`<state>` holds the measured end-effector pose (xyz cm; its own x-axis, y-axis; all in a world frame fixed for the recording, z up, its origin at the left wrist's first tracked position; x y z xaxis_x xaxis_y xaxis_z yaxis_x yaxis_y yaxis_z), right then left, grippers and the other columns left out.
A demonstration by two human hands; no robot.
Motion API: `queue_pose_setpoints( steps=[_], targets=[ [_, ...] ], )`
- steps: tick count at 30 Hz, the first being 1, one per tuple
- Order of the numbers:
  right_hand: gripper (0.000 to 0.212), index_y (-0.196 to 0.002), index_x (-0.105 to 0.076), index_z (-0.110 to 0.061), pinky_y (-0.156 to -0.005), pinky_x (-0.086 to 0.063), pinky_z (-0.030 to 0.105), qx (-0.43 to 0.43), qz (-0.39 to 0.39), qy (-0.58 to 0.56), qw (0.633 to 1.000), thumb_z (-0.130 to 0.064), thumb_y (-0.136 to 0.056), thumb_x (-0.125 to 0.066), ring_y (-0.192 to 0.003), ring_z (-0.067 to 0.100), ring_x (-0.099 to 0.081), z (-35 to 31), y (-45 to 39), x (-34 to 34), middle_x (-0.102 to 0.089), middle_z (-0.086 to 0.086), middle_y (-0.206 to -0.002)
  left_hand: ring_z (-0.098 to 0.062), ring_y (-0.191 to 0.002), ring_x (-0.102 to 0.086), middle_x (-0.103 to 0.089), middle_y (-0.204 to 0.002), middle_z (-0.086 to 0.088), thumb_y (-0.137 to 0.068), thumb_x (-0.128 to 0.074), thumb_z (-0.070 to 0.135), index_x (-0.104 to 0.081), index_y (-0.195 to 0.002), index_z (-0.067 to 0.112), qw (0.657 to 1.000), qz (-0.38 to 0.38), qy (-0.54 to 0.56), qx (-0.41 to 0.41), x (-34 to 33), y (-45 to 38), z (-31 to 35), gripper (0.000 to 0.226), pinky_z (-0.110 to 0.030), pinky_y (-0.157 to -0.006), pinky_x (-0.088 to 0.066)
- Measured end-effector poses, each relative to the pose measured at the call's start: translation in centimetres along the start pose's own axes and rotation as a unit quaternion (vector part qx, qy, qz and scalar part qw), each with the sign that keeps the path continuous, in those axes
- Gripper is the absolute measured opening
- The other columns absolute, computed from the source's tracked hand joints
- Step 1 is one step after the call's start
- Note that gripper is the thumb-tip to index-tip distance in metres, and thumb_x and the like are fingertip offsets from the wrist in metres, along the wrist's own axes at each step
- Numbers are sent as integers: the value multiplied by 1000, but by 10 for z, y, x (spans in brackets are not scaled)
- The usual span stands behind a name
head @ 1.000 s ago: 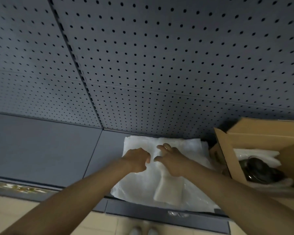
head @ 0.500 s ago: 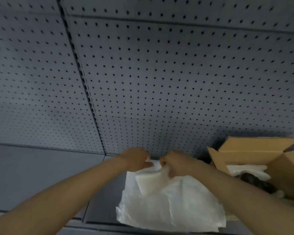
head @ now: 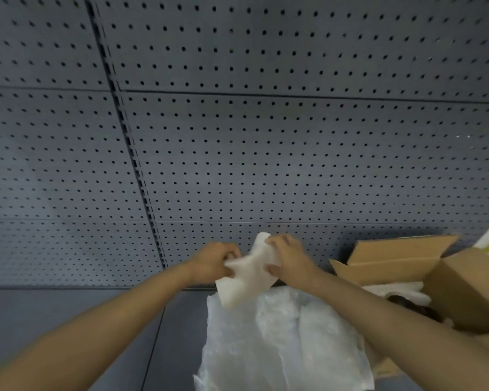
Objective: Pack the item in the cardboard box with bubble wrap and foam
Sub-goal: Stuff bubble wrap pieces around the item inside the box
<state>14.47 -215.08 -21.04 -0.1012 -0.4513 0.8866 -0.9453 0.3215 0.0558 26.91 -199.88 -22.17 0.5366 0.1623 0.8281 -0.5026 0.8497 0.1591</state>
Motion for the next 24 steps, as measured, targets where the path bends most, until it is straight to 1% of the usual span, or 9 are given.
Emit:
queue_pose_setpoints(
  steps=[3,6,8,10,12,14,17,20,24],
  targets=[
    [63,-140,-34,-13,-98,-42,27,-6,-124,-163,979,-14,-86,-67,-119,15,-43,0,9,-3,-40,2,-134,-14,-91,-63,-68,-99,4,-80,-72,12,-65,-104,18,999,-14,35,-18,-4,1,0,26,-17,-77,-48],
    [80,-140,-31,-28,-100,-47,31,-31,-184,-230,955,-24,-74,-77,-121,13,-48,5,9,-12,-44,-10,-129,0,-84,-56,-61,-97,15,-80,-74,17,-65,-105,23,998,7,49,-45,-9,-1,6,27,-8,-71,-40],
    [87,-137,-33,-34,-90,-53,28,-47,-166,-246,954,-33,-66,-83,-111,8,-53,6,7,-17,-49,-13,-124,5,-78,-54,-61,-94,16,-80,-75,19,-65,-102,25,997,27,52,-57,-10,-3,10,25,-9,-70,-40],
    [82,-133,-36,-34,-78,-51,20,-59,-124,-275,952,-29,-67,-84,-102,4,-53,7,7,-20,-50,-13,-118,5,-76,-54,-60,-91,14,-78,-77,19,-63,-96,26,995,44,61,-64,-10,-5,14,24,-10,-68,-40],
    [75,-128,-39,-34,-75,-50,19,-62,-86,-296,949,-20,-69,-83,-99,3,-53,8,7,-20,-51,-12,-114,1,-77,-51,-56,-92,11,-73,-81,19,-58,-93,25,992,61,79,-74,-9,-7,18,31,-9,-69,-41],
    [68,-123,-42,-33,-76,-52,21,-60,-73,-308,947,-13,-70,-81,-99,4,-55,11,9,-21,-54,-9,-114,-3,-86,-47,-47,-98,13,-68,-84,24,-54,-101,25,991,72,72,-82,-7,-8,20,44,-8,-75,-39],
    [62,-118,-46,-34,-79,-54,25,-53,-68,-310,947,-10,-71,-79,-99,7,-58,13,14,-19,-56,-8,-113,-6,-109,-41,-43,-116,16,-65,-84,39,-49,-125,31,996,33,28,-76,-5,-9,20,70,-21,-95,-37],
    [60,-116,-47,-32,-77,-54,24,-40,-62,-305,949,-9,-71,-78,-102,12,-58,15,19,-14,-56,-5,-115,-11,-95,-55,-58,-110,9,-72,-81,35,-57,-118,31,996,-29,41,-71,-6,-7,22,53,-20,-78,-44],
    [63,-117,-46,-36,-79,-57,28,-58,-24,-361,930,-12,-71,-81,-99,15,-63,23,26,-7,-60,-2,-112,-15,-86,-62,-66,-98,3,-71,-83,28,-63,-103,23,992,4,105,-70,-7,-9,24,38,-22,-72,-48]
  ],
)
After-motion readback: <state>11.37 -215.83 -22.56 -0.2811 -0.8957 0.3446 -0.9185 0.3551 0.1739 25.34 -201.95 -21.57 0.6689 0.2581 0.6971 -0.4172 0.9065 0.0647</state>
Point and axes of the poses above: each hand's wrist, its own y-axis away from the middle knuckle, its own x-axis out of the back of the hand, z = x × y, the point moved 2 cm from there along -y, towards the middle knuckle
